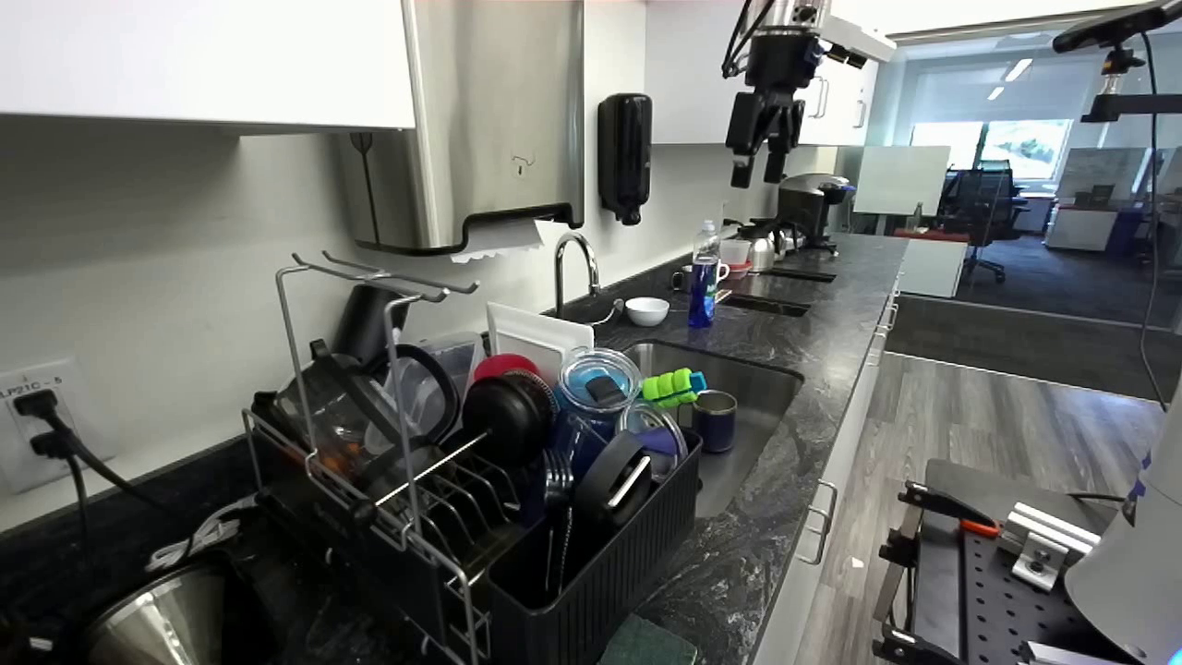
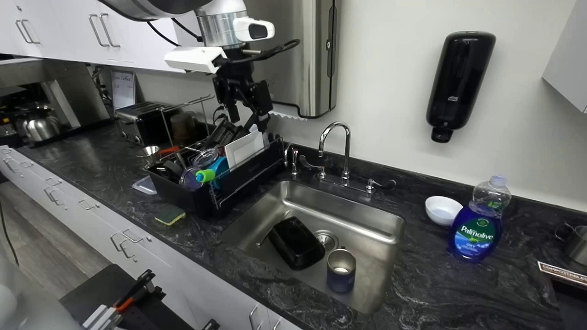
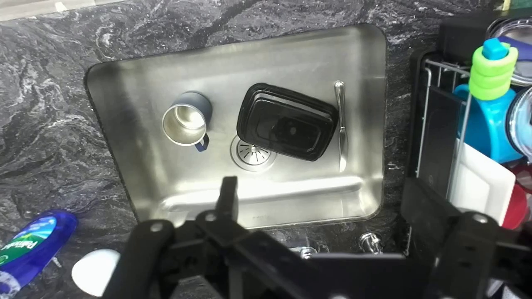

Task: Pick up the lid from the rack and close the thermocup inside the sink

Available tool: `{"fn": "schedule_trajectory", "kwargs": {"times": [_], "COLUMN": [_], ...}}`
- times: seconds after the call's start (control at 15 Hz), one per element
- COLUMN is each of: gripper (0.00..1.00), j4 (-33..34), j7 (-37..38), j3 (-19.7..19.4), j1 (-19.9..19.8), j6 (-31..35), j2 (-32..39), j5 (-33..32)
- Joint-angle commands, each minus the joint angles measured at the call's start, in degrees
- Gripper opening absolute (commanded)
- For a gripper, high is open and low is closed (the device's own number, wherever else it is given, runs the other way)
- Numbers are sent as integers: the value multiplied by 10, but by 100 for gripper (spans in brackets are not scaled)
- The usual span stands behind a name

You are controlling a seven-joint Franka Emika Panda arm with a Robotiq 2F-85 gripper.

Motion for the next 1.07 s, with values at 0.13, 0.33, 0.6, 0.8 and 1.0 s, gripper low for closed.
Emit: {"fn": "schedule_trajectory", "kwargs": {"times": [0.13, 0.33, 0.6, 0.8, 1.0], "gripper": [100, 100, 100, 100, 100], "j4": [-20, -29, -36, -39, -41], "j7": [12, 25, 37, 35, 13], "j3": [26, 40, 54, 60, 60], "j1": [25, 39, 54, 65, 79], "j6": [38, 56, 76, 85, 90], "j2": [4, 11, 36, 62, 86], "j5": [26, 41, 68, 93, 129]}}
